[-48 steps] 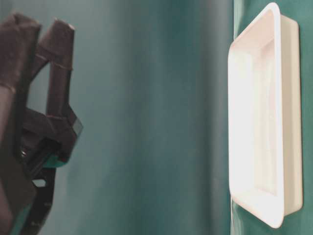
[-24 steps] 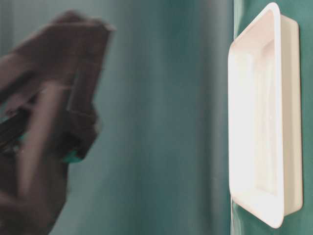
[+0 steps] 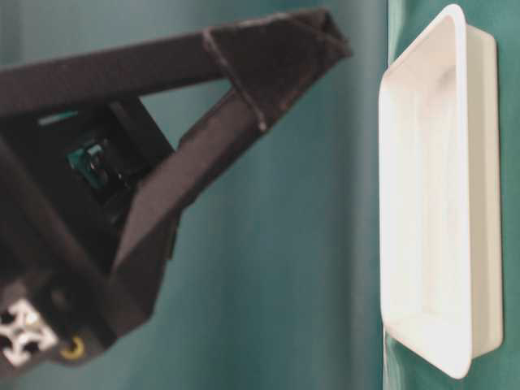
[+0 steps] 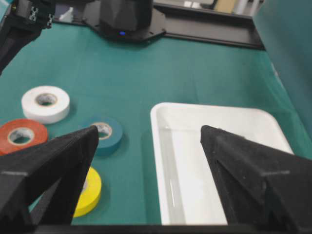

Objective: Pick up the tape from a random location and place it into the white case.
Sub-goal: 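Move the left gripper over the black tape roll, then lower the left gripper into the black roll's hole and close, then lift the black tape roll and carry it to the white tray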

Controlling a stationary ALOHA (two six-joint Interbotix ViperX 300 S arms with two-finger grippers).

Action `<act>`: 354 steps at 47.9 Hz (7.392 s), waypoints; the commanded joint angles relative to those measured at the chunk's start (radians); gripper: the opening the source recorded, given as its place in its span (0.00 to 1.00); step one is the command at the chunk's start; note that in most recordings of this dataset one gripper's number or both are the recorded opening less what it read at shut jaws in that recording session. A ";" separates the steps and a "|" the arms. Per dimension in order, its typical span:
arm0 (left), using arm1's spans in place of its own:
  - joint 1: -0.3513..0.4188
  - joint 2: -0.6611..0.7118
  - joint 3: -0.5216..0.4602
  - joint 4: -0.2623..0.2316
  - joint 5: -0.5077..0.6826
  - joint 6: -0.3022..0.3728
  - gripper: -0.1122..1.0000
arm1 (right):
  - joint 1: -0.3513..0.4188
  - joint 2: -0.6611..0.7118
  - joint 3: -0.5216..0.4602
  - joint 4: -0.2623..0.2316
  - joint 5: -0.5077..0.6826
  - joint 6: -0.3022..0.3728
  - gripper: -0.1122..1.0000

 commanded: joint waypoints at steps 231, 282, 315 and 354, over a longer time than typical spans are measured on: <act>-0.051 0.026 0.100 0.008 -0.152 0.011 0.28 | -0.002 0.097 -0.015 -0.006 0.014 0.003 0.93; -0.035 -0.104 -0.101 0.023 0.114 0.040 0.28 | 0.000 0.094 -0.017 -0.006 0.049 0.003 0.93; -0.029 -0.109 -0.094 0.023 0.115 0.038 0.28 | -0.002 0.092 -0.017 -0.005 0.057 0.003 0.93; 0.166 -0.161 0.040 0.023 0.100 0.038 0.28 | 0.000 0.092 -0.017 -0.006 0.064 0.002 0.93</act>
